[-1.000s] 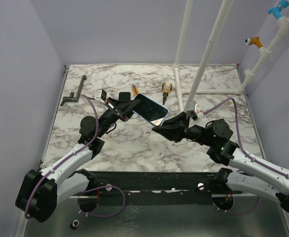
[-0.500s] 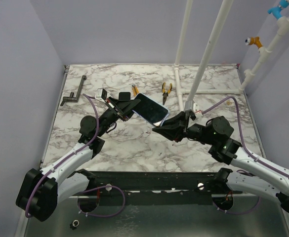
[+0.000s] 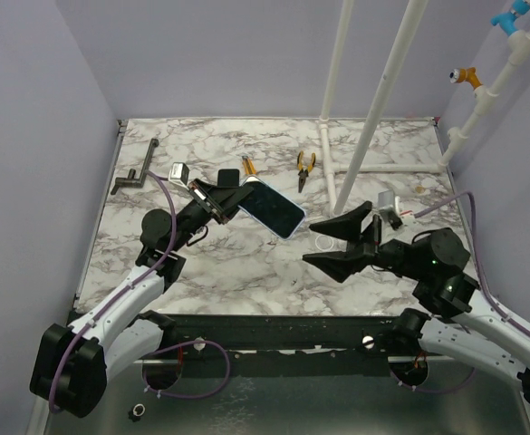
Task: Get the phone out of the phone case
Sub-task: Remove the phone case from the phone.
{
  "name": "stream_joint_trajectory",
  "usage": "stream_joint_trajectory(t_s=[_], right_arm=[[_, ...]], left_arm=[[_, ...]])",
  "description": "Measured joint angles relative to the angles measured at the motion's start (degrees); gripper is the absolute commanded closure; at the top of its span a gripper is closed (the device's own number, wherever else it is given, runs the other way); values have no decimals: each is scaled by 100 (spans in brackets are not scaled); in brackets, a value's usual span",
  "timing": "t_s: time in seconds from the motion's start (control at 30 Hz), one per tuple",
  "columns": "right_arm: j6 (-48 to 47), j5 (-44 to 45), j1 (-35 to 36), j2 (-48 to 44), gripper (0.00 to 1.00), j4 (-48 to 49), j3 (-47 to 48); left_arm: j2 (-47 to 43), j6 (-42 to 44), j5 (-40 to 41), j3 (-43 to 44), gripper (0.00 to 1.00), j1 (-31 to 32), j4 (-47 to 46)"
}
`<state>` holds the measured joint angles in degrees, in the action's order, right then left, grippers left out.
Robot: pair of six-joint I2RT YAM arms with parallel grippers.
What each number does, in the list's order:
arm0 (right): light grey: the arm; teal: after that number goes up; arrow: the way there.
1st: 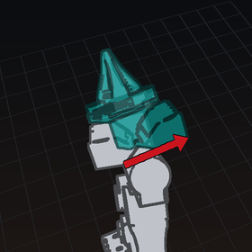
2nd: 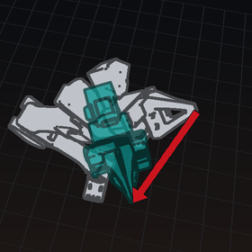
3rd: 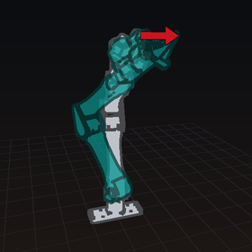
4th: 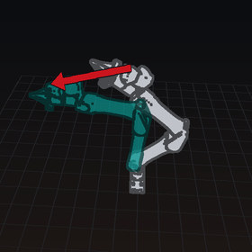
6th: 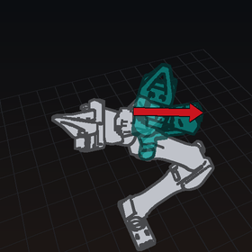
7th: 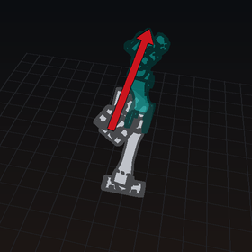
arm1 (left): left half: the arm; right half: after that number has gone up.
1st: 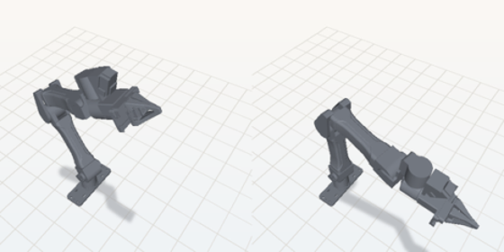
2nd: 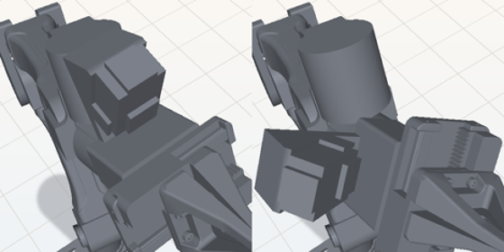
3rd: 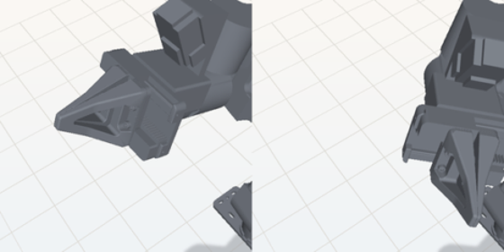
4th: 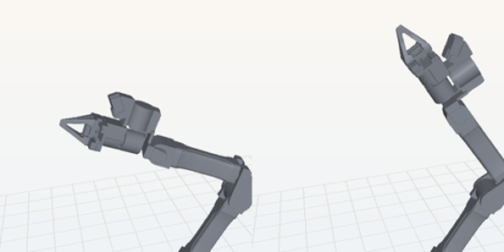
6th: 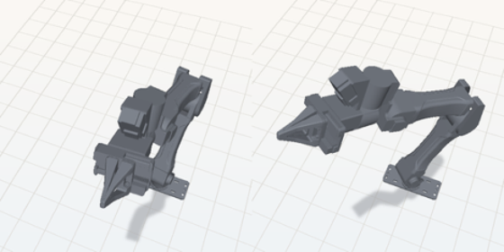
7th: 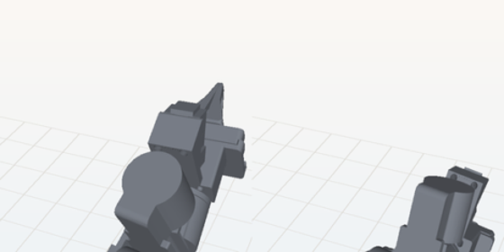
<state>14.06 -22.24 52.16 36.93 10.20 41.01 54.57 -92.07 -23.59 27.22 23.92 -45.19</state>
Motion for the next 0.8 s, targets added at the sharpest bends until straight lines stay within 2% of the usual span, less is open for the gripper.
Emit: stream_joint_trajectory(t_s=[0.13,0.4,0.8], right_arm=[[413,520,0,-291,19,442,-140],[1523,1521,0,70,12,730,-503],[2306,970,0,643,16,1427,-745]], left_arm=[[-26,116,-2,4,100,-57,166],[-304,199,4,39,100,-61,216],[-487,186,151,129,100,-61,210]])
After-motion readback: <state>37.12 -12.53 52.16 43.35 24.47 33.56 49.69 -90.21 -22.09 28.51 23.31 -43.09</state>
